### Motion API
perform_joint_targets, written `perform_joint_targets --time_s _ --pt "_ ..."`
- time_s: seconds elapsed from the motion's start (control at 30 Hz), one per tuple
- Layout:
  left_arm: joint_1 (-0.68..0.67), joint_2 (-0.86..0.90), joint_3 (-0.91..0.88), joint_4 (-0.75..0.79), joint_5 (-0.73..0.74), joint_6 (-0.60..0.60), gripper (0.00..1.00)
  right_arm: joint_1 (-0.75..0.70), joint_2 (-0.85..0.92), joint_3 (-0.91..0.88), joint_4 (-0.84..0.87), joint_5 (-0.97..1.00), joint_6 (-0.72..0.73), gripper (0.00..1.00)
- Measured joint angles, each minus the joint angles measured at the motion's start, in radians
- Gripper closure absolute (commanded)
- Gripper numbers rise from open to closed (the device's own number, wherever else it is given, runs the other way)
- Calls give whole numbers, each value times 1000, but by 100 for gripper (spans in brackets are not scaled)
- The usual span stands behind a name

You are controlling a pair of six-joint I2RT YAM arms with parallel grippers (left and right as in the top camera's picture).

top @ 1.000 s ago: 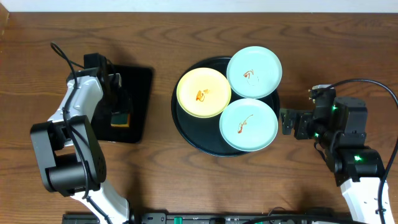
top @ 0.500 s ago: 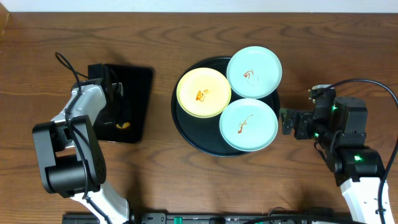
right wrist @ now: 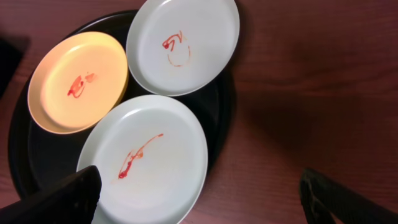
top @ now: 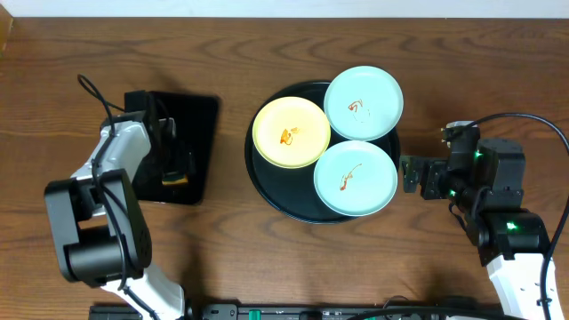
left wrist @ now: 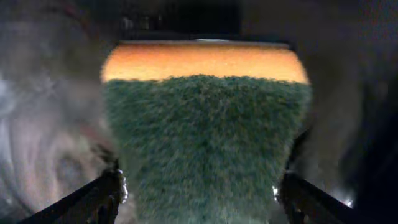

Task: Clean dirty plates on tray and stack at the side
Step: 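Lower the left gripper and grasp the green-yellow sponge, then grip the rim of the lower light-blue plate with the right gripper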

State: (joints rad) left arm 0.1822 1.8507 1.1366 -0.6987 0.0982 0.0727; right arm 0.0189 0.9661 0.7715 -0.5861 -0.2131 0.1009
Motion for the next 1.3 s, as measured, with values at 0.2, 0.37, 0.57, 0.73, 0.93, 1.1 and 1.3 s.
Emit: perform_joint_targets --time_s 0.2,0.37,0.57,0.73,0.93,1.1,1.3 --pt "0 -71 1 -4 0 0 16 0 0 0 0 0 0 1" --pt "0 -72 -2 1 1 0 16 0 0 0 0 0 0 1" --pt "0 -70 -37 31 34 0 16 0 0 0 -1 0 0 1" --pt "0 -66 -48 47 56 0 18 0 3 0 -6 0 0 1" --pt "0 -66 -52 62 61 -4 37 0 14 0 -8 0 0 1" --pt "0 -66 -78 89 61 -4 62 0 18 0 -8 0 0 1" --pt "0 -66 -80 100 61 0 75 0 49 0 -8 0 0 1"
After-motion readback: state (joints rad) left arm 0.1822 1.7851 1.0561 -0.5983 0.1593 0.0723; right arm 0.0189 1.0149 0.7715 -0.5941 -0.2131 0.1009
